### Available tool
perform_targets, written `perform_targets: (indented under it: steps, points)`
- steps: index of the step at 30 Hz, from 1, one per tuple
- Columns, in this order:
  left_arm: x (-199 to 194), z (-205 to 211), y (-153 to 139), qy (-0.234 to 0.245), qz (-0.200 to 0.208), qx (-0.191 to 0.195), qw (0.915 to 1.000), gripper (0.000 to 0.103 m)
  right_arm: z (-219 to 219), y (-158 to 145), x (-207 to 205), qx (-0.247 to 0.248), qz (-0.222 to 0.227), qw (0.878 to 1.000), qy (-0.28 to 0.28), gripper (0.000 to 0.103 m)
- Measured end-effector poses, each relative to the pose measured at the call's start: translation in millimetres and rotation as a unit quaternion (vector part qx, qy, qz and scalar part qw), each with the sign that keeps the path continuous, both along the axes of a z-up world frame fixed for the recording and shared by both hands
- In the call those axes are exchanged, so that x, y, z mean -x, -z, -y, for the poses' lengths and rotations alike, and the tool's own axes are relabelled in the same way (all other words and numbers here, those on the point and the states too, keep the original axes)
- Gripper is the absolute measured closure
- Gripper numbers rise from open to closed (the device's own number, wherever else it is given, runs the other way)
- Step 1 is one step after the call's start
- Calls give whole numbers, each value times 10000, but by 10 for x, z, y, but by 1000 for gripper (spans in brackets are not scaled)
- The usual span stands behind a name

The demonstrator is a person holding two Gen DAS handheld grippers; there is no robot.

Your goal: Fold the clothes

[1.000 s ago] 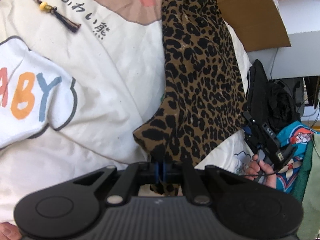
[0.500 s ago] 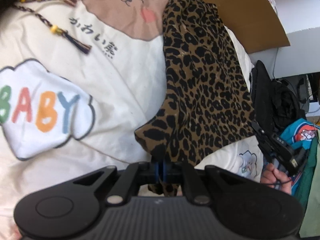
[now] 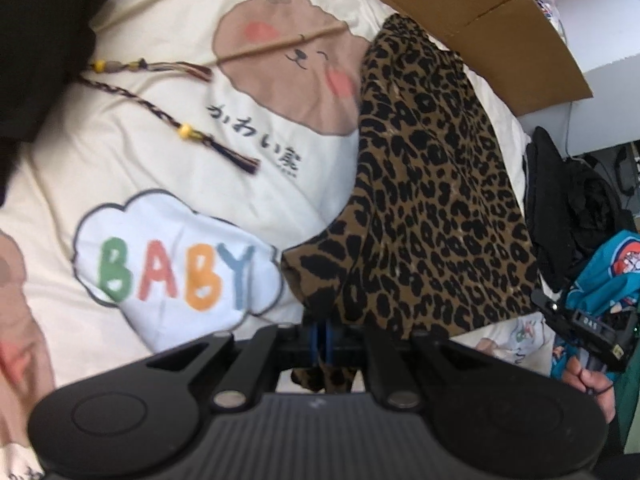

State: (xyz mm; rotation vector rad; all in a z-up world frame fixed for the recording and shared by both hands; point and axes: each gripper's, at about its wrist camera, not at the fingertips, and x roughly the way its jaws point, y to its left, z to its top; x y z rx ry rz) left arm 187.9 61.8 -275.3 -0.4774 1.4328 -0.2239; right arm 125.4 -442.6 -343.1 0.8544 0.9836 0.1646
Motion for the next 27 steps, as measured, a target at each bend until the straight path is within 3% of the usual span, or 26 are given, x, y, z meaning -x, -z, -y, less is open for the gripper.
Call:
perform_targets:
  steps: [11, 12, 14, 16, 17, 27]
  points:
    - [138, -153, 387, -192, -47, 38, 9998, 99, -153, 125, 30, 695, -439, 9960, -347, 93]
    - [159, -167, 415, -229, -42, 57, 9997, 99, -145, 123, 30, 748, -446, 9955, -364, 89]
    - [186, -187, 459, -270, -24, 84, 9996, 99, -125, 92, 10, 849, -379, 9949, -395, 70]
    - [206, -200, 497, -295, -3, 104, 9995, 99, -103, 51, -18, 948, -281, 9942, -424, 67]
    - [213, -202, 515, -299, 6, 111, 9995, 99, -98, 37, -40, 992, -245, 9938, -447, 61]
    - [252, -208, 570, -422, 77, 179, 9989, 99, -213, 104, -406, 1231, 104, 9885, -869, 61]
